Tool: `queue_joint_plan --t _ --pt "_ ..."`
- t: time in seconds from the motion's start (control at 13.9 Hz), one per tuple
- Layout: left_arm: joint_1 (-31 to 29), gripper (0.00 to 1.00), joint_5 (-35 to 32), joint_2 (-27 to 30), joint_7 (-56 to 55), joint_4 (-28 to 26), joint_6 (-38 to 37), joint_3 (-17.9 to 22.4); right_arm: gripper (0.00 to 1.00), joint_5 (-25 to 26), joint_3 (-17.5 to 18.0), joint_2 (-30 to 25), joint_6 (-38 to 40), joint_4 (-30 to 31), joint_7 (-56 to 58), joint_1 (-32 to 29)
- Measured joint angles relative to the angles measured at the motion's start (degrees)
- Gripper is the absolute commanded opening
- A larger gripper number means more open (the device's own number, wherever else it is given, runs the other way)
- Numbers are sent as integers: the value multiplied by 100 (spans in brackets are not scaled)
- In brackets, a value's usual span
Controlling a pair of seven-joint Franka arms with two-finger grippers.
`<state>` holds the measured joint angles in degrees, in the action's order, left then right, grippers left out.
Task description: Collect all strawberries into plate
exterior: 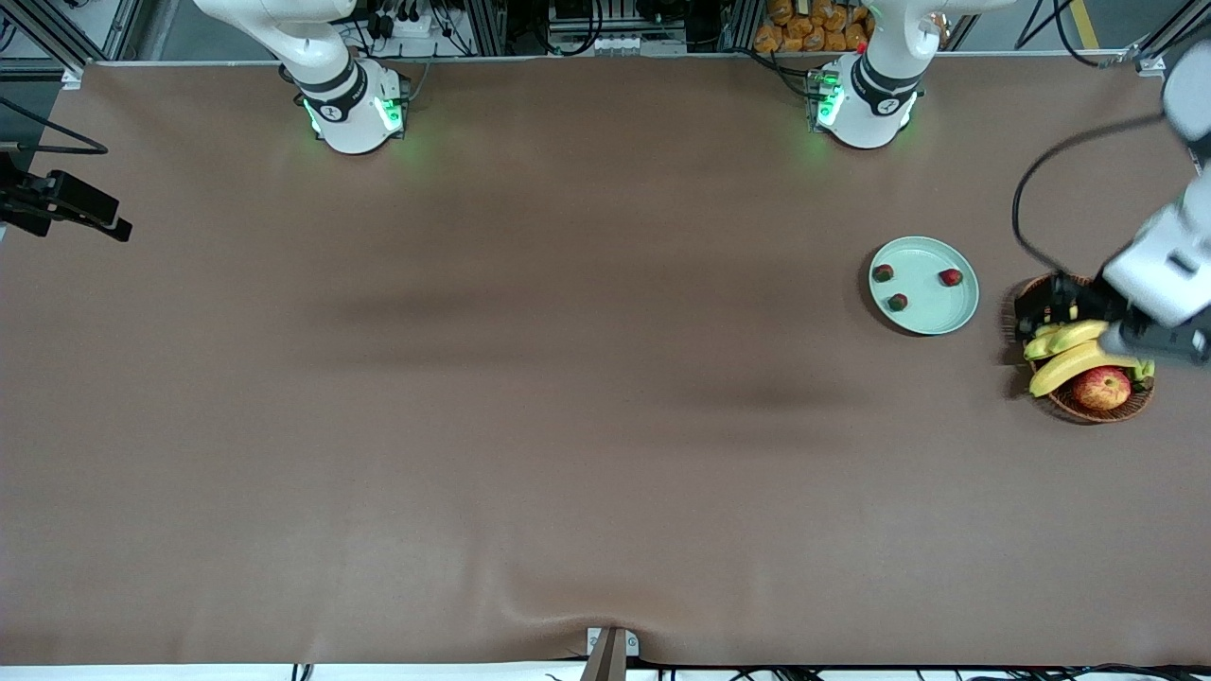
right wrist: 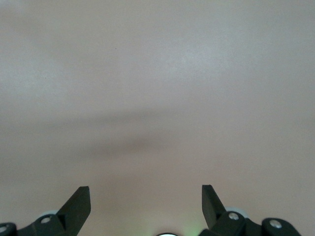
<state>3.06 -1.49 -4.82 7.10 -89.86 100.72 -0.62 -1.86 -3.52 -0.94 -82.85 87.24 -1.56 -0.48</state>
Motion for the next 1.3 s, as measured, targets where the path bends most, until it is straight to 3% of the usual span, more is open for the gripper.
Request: queue_joint_plan --t 0.22,1.3 --pt "28 100 0 383 -31 -64 -545 12 100 0 0 0 0 0 0 0" --pt "241 100 0 320 -598 -140 -470 125 100 0 -1 0 0 0 -2 0"
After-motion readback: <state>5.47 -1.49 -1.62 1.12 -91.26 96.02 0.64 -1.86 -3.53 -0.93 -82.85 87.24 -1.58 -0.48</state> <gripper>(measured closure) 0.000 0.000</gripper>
